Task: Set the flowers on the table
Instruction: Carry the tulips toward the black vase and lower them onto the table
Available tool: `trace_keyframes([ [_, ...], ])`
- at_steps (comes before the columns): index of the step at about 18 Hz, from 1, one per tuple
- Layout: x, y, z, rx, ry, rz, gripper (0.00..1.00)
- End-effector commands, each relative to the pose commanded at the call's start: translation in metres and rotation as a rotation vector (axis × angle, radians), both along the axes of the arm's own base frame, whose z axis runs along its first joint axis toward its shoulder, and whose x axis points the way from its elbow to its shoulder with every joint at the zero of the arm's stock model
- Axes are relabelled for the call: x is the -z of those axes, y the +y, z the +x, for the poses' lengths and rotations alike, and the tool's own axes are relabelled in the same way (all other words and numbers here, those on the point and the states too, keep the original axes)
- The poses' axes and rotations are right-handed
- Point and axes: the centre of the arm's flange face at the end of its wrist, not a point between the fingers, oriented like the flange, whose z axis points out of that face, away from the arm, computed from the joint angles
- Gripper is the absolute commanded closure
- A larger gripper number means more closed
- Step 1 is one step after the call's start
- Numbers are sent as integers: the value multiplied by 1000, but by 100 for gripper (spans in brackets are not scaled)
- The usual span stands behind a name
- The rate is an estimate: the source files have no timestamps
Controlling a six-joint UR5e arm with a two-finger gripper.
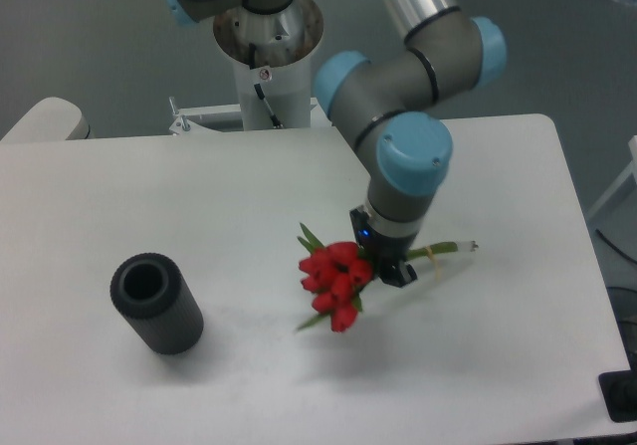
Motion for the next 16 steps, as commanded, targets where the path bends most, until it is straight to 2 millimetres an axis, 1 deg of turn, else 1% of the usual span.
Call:
trace_keyframes([
  [2, -3, -11, 24, 14, 0, 0, 89],
  [4, -6, -13, 53, 46, 0, -2, 89],
  [7, -5, -23, 92, 83, -8, -9, 88],
  [10, -1, -30, 117, 106, -17, -20, 87],
  [13, 9, -36, 133, 123, -29, -41, 84],
  [16, 13, -31, 159, 168, -13, -70, 78],
])
